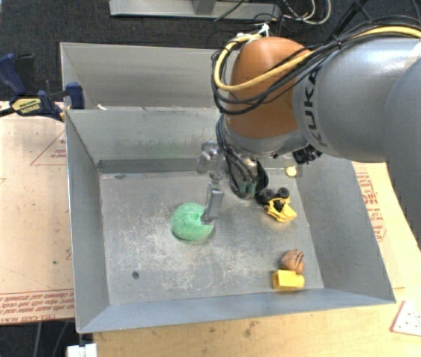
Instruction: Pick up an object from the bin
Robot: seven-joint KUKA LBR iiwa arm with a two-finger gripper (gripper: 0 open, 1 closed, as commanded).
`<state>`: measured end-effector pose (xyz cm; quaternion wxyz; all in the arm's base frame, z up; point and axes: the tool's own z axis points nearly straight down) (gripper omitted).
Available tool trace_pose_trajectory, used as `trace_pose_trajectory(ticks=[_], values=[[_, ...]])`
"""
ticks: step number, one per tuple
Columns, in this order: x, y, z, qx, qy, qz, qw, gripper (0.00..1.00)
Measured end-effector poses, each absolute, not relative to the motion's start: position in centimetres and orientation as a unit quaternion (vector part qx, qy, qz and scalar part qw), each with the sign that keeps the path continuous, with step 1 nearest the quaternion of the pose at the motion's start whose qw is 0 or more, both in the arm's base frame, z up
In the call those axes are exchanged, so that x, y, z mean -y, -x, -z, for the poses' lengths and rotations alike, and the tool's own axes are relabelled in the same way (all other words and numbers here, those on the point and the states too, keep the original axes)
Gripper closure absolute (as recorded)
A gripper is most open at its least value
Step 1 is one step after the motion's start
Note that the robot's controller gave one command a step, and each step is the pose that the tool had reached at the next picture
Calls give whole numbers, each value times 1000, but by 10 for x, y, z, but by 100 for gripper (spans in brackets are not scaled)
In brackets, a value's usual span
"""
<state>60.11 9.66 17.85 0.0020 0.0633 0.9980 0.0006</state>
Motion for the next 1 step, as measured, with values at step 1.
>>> trace_pose_trajectory(ticks=[1], values=[[-96,-601,-178,-998,-63,0,2,0]])
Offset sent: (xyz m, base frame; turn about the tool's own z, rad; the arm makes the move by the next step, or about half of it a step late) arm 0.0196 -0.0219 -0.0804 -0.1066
